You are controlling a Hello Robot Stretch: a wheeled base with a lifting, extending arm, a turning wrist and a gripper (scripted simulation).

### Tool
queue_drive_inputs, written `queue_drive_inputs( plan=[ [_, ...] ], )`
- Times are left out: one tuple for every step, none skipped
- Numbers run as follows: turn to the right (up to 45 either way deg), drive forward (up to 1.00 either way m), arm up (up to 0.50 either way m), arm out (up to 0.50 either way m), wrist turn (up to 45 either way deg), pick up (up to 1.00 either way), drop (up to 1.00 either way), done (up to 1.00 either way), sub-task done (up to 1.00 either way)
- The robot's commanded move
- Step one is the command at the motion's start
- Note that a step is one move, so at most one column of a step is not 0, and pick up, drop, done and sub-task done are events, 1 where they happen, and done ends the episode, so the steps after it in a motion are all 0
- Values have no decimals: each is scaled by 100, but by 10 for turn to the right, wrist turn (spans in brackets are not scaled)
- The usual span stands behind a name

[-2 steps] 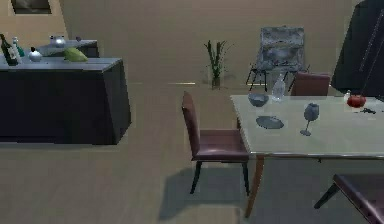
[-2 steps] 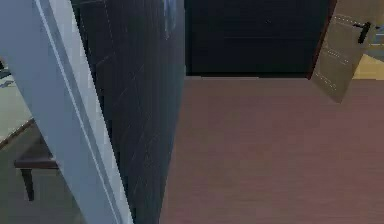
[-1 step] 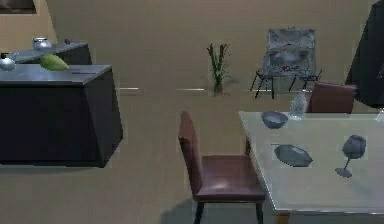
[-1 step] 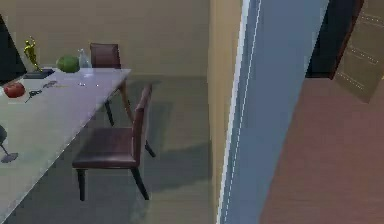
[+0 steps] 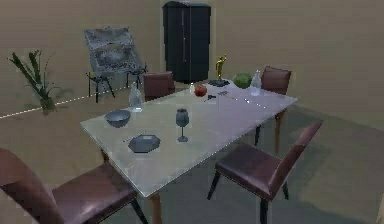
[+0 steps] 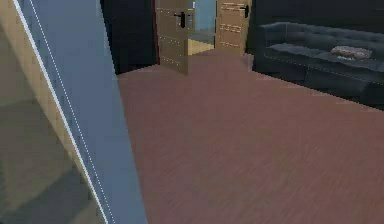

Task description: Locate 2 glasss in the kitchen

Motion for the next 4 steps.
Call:
queue_drive_inputs(
  plan=[
    [210,0,0,0,0,0,0,0,0],
    [0,45,0,0,0,0,0,0,0],
    [-360,0,0,0,0,0,0,0,0],
    [0,0,0,0,0,0,0,0,100]
  ],
)
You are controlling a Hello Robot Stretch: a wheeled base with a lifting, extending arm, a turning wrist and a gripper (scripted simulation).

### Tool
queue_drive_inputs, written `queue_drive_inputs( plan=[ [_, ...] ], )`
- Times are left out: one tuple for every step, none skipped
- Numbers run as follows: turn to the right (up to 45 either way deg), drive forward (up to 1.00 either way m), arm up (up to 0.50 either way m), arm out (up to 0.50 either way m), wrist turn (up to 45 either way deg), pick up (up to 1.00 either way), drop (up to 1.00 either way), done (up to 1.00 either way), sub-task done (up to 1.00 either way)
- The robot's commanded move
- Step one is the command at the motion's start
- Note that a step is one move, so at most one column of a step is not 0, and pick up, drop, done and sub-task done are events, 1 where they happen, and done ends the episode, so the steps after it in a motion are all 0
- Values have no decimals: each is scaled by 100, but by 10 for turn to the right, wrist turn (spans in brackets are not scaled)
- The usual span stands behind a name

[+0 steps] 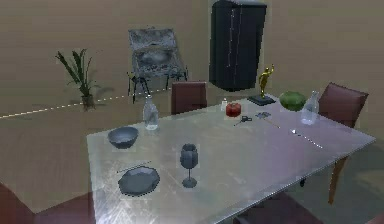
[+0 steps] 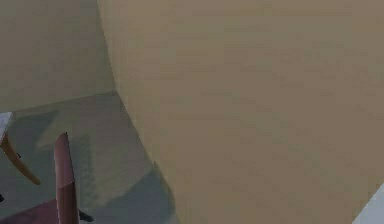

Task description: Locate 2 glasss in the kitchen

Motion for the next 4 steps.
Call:
queue_drive_inputs(
  plan=[
    [-450,0,0,0,0,0,0,0,0],
    [-450,0,0,0,0,0,0,0,0],
    [-150,0,0,0,0,0,0,0,0],
    [0,40,0,0,0,0,0,0,0]
  ],
)
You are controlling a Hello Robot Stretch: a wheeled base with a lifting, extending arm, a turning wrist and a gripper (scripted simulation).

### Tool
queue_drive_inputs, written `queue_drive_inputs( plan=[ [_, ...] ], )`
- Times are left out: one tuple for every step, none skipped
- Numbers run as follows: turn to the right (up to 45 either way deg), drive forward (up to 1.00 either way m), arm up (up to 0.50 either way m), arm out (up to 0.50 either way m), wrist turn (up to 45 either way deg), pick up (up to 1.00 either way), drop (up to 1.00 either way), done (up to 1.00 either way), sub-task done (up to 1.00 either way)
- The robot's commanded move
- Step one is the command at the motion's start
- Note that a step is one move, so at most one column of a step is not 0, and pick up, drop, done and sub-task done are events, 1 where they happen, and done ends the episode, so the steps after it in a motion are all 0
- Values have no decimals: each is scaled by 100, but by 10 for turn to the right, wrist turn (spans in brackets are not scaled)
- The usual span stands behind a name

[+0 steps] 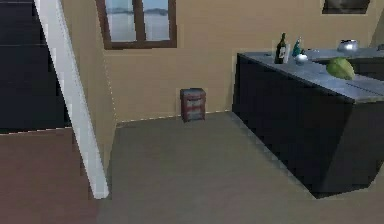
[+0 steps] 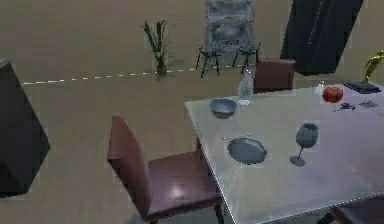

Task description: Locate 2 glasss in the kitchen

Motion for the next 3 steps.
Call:
queue_drive_inputs(
  plan=[
    [90,0,0,0,0,0,0,0,0],
    [0,85,0,0,0,0,0,0,0],
    [450,0,0,0,0,0,0,0,0]
  ],
)
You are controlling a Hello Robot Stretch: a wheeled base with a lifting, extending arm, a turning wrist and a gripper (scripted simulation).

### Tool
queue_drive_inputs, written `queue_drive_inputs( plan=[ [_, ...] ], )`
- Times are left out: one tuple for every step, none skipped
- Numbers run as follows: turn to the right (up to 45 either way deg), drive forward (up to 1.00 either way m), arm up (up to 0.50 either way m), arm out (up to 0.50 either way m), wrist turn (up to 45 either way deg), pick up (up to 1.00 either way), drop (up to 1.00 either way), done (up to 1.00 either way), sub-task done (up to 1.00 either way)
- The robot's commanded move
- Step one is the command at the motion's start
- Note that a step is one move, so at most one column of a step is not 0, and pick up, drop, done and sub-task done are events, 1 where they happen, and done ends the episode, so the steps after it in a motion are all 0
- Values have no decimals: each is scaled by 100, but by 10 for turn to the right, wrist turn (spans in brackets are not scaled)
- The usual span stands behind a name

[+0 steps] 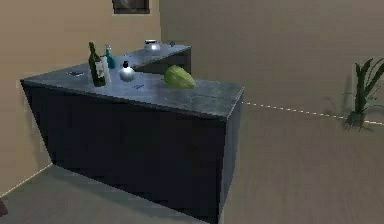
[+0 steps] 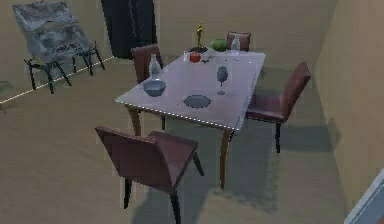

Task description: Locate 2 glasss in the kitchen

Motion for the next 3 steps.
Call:
queue_drive_inputs(
  plan=[
    [150,0,0,0,0,0,0,0,0],
    [0,50,0,0,0,0,0,0,0],
    [360,0,0,0,0,0,0,0,0]
  ],
)
